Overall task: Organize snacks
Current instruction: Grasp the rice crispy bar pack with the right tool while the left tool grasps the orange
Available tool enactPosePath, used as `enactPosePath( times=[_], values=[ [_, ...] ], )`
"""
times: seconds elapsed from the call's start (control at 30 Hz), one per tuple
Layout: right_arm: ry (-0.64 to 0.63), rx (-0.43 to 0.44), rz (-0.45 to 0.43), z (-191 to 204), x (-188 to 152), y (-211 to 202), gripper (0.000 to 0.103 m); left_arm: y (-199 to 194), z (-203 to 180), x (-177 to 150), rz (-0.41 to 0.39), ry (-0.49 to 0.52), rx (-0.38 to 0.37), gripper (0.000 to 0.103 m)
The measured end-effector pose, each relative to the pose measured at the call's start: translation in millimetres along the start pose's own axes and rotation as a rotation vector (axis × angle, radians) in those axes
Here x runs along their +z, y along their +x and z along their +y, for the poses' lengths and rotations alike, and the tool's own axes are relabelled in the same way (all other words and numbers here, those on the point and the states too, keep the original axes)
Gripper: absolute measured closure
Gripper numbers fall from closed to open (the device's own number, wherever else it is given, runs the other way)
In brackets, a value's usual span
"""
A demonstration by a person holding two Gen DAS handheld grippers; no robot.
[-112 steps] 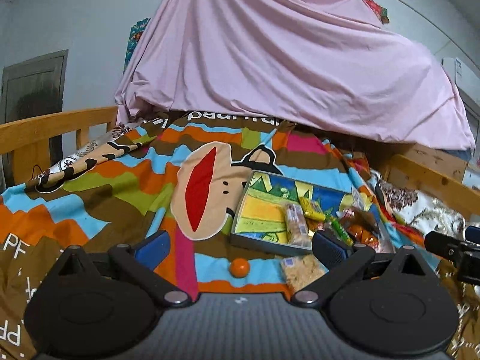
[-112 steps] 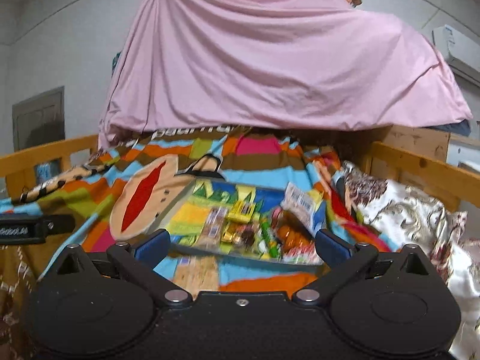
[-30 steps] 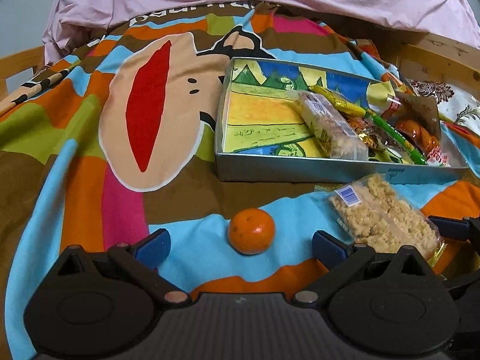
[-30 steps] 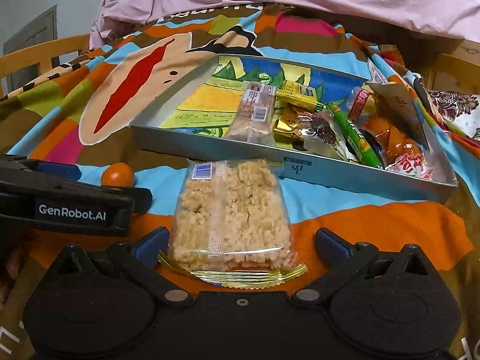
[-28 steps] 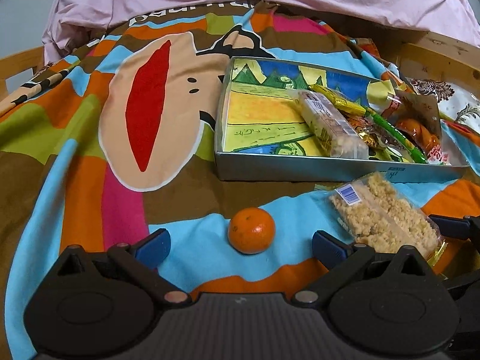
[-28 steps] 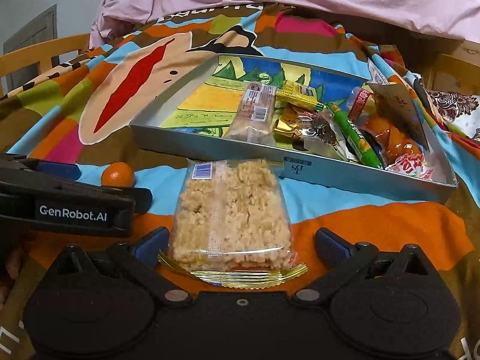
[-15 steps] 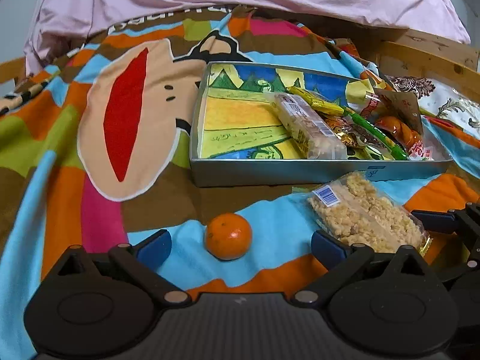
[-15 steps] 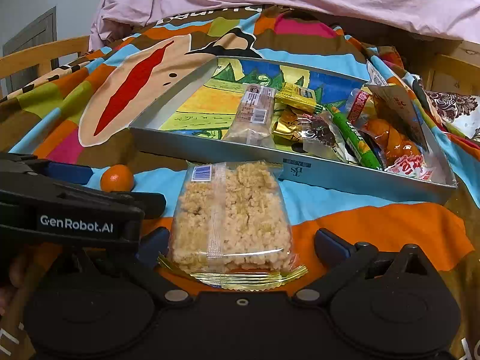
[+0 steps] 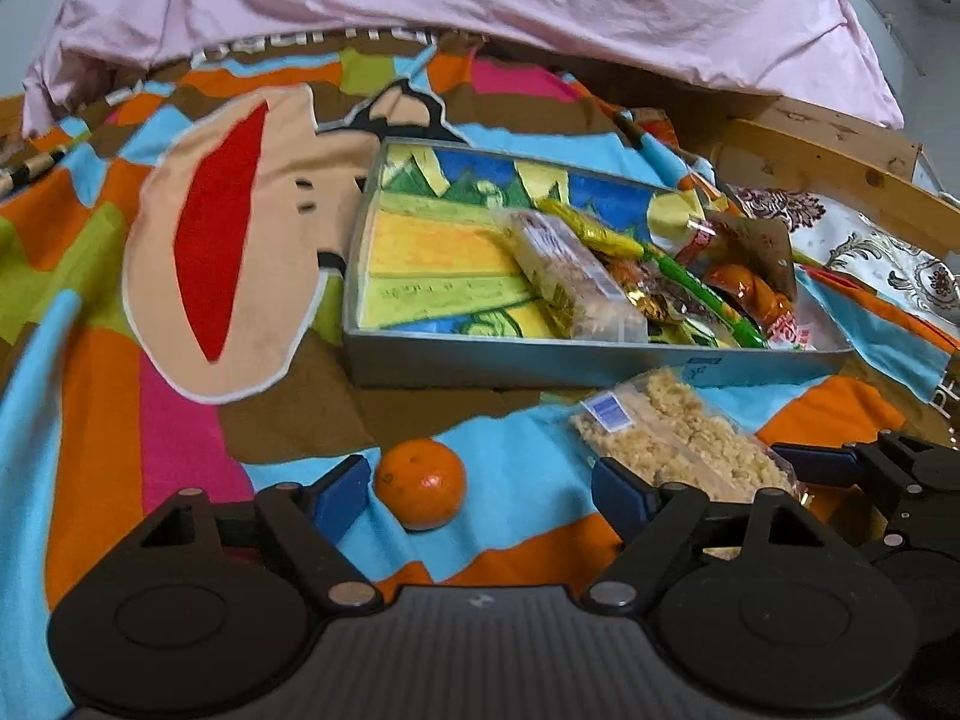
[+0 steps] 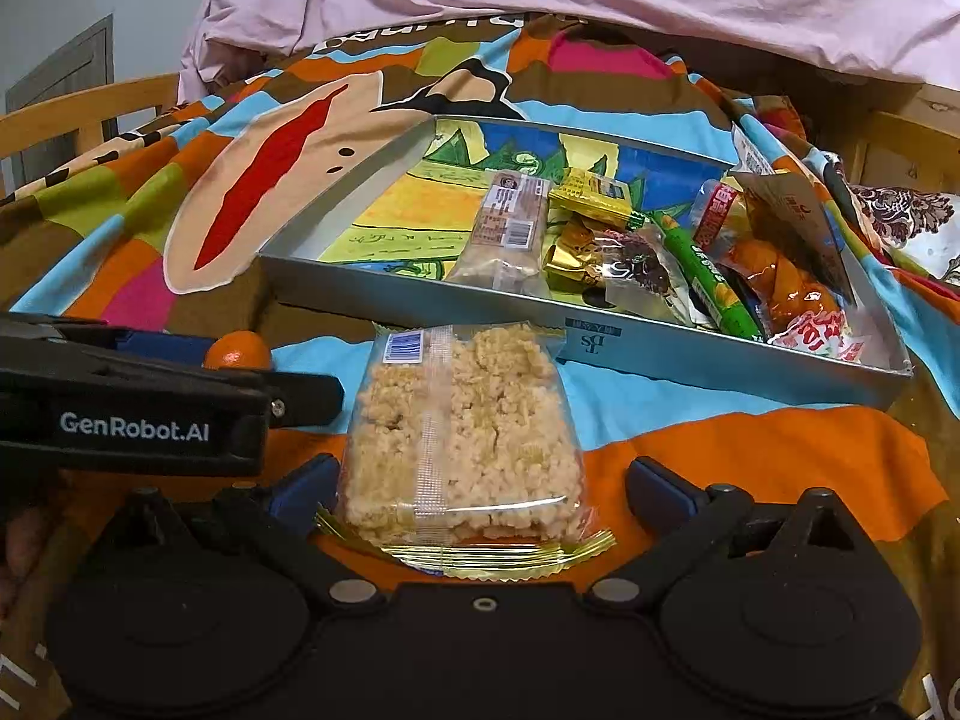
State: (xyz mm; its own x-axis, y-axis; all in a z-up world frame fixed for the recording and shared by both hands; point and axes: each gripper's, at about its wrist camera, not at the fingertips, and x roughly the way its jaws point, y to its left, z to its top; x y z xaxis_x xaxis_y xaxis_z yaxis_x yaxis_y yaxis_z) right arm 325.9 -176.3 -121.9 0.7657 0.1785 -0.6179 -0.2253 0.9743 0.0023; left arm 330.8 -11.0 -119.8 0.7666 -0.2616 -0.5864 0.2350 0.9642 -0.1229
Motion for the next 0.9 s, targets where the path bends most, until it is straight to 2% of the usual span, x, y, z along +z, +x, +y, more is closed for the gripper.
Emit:
enactPosePath(
  times=[0.2, 0.3, 0.4, 0.53, 0.7, 0.83, 0.9],
  values=[
    [-0.011, 0.005, -0.012, 1, 1, -3, 0.008, 0, 6, -3, 0.001, -0.037, -0.016, 0.025],
    [-0.010, 0.017, -0.024, 1, 0, -5, 0.018, -3, 5, -4, -0.019, -0.035, -0.002, 0.032],
    [-0.007, 0.015, -0.031, 1, 0, -6, 0.021, -5, 3, -5, -0.037, -0.023, 0.013, 0.038],
    [0.011, 0.017, -0.037, -1, -1, -8, 0.022, -8, -2, -6, -0.052, 0.008, 0.022, 0.041],
    [0.012, 0.013, -0.037, 0, -1, -8, 0.022, -2, 1, -4, -0.023, -0.005, 0.009, 0.041],
    [0.010, 0.010, -0.036, 1, -1, -7, 0.020, -10, 3, -4, -0.082, -0.021, 0.002, 0.042],
    [0.012, 0.011, -0.034, 0, -1, -6, 0.020, -10, 2, -2, -0.086, -0.017, -0.005, 0.041]
  ],
)
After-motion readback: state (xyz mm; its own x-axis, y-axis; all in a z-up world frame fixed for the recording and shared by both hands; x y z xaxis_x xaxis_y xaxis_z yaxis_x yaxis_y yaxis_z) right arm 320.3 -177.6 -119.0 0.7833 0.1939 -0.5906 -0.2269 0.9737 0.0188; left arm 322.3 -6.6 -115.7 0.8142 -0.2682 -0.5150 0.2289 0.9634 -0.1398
